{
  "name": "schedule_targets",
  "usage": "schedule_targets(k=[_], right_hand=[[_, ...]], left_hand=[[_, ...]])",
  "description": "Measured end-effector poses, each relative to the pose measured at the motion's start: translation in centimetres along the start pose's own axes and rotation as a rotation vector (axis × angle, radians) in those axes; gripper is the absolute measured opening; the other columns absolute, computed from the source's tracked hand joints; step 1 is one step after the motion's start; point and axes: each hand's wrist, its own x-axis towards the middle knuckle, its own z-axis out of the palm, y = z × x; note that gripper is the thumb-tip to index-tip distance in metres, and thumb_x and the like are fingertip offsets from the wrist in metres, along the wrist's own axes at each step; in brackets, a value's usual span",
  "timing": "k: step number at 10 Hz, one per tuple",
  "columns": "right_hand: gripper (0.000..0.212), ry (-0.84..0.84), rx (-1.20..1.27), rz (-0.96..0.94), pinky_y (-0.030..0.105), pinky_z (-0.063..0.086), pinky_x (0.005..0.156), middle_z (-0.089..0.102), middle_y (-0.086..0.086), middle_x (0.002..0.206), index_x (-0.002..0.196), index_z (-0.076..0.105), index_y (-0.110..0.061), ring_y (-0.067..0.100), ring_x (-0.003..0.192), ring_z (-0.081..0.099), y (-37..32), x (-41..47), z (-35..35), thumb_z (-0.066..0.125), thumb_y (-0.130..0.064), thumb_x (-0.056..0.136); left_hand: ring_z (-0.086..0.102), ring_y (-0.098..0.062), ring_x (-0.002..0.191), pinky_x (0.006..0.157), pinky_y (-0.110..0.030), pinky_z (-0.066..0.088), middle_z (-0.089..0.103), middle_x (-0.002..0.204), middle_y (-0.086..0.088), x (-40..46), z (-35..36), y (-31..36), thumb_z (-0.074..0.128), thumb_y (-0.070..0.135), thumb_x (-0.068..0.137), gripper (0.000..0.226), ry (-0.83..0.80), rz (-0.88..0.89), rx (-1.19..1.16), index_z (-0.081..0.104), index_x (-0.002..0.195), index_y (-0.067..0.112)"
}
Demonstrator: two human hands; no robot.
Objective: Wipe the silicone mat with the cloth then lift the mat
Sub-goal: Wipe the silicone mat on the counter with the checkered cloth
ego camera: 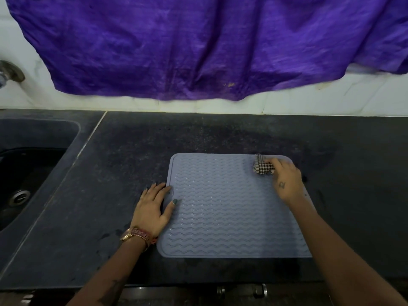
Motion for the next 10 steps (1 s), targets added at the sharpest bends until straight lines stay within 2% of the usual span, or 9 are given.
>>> schedule_targets(k=[1, 2, 3, 4, 5, 6, 7, 8, 10], right_hand=[[0.047, -0.025, -0.018, -0.015, 0.041, 0.029, 0.103, 0.052, 0.001, 0.134, 0.130, 0.051, -0.026, 0.027, 0.120, 0.044, -0.1, -1.4, 1.0, 0.045, -0.002, 0.089], [0.045, 0.059, 0.074, -0.039, 0.046, 0.039, 0.095, 0.062, 0.005, 0.121, 0.123, 0.058, -0.021, 0.032, 0.109, 0.052, -0.5, -1.2, 0.2, 0.050, 0.001, 0.085], [0.049, 0.104, 0.063, -0.032, 0.046, 0.040, 0.091, 0.064, 0.004, 0.119, 0.125, 0.058, -0.023, 0.031, 0.105, 0.054, -0.6, -3.8, 0.6, 0.054, 0.004, 0.083], [0.052, 0.070, 0.040, -0.061, 0.040, 0.030, 0.094, 0.059, 0.004, 0.127, 0.130, 0.054, -0.025, 0.029, 0.109, 0.050, -0.7, -5.9, 1.6, 0.054, 0.002, 0.086], [0.051, 0.132, 0.133, -0.067, 0.042, 0.036, 0.089, 0.065, 0.006, 0.116, 0.125, 0.059, -0.022, 0.031, 0.102, 0.054, -0.8, -5.9, 0.7, 0.056, 0.006, 0.082], [0.050, 0.182, 0.120, -0.109, 0.042, 0.039, 0.083, 0.067, 0.005, 0.111, 0.121, 0.061, -0.023, 0.030, 0.095, 0.058, -0.9, -9.0, 0.5, 0.058, 0.004, 0.079], [0.051, 0.159, 0.107, -0.136, 0.037, 0.034, 0.084, 0.065, 0.003, 0.115, 0.120, 0.062, -0.023, 0.028, 0.098, 0.057, -1.1, -11.5, 0.6, 0.065, 0.006, 0.078], [0.052, 0.201, 0.142, -0.143, 0.034, 0.035, 0.081, 0.066, 0.001, 0.111, 0.118, 0.063, -0.023, 0.025, 0.095, 0.057, -1.0, -11.5, -0.2, 0.063, 0.007, 0.077], [0.051, 0.152, 0.156, -0.168, 0.034, 0.034, 0.083, 0.065, 0.000, 0.111, 0.115, 0.064, -0.023, 0.025, 0.097, 0.058, -1.6, -16.2, -0.5, 0.068, 0.008, 0.075]], left_hand=[[0.026, -0.021, 0.140, 0.117, -0.033, 0.008, 0.040, 0.146, -0.002, 0.0, 0.1, 0.0, 0.019, 0.066, 0.079, 0.077, -0.004, -0.001, 0.010, 0.046, 0.136, 0.021], [0.025, -0.021, 0.141, 0.117, -0.032, 0.006, 0.039, 0.147, -0.002, 0.0, 0.1, 0.0, 0.017, 0.066, 0.079, 0.078, -0.013, 0.000, 0.022, 0.044, 0.137, 0.021], [0.025, -0.022, 0.140, 0.117, -0.032, 0.006, 0.039, 0.147, -0.002, 0.0, 0.1, -0.1, 0.017, 0.066, 0.079, 0.078, -0.009, -0.002, 0.034, 0.044, 0.137, 0.022], [0.025, -0.022, 0.140, 0.117, -0.033, 0.007, 0.039, 0.147, -0.002, 0.0, 0.2, -0.1, 0.017, 0.066, 0.079, 0.078, -0.016, 0.001, 0.041, 0.044, 0.137, 0.021], [0.023, -0.022, 0.141, 0.117, -0.033, 0.005, 0.036, 0.148, -0.002, -0.1, 0.2, -0.1, 0.016, 0.066, 0.079, 0.079, -0.030, 0.009, 0.049, 0.041, 0.139, 0.021], [0.023, -0.023, 0.141, 0.118, -0.034, 0.006, 0.036, 0.148, -0.003, -0.1, 0.1, 0.0, 0.016, 0.067, 0.078, 0.080, -0.026, 0.006, 0.049, 0.041, 0.139, 0.022], [0.024, -0.024, 0.141, 0.118, -0.037, 0.007, 0.037, 0.148, -0.004, 0.0, 0.1, 0.0, 0.017, 0.067, 0.078, 0.080, -0.029, -0.003, 0.043, 0.041, 0.139, 0.021], [0.024, -0.025, 0.140, 0.118, -0.038, 0.008, 0.037, 0.148, -0.005, -0.1, 0.1, 0.1, 0.018, 0.067, 0.078, 0.080, -0.034, 0.009, 0.043, 0.042, 0.139, 0.019], [0.026, -0.026, 0.140, 0.118, -0.040, 0.009, 0.039, 0.146, -0.006, -0.1, 0.0, 0.3, 0.020, 0.067, 0.079, 0.080, -0.025, 0.016, 0.050, 0.043, 0.138, 0.018]])
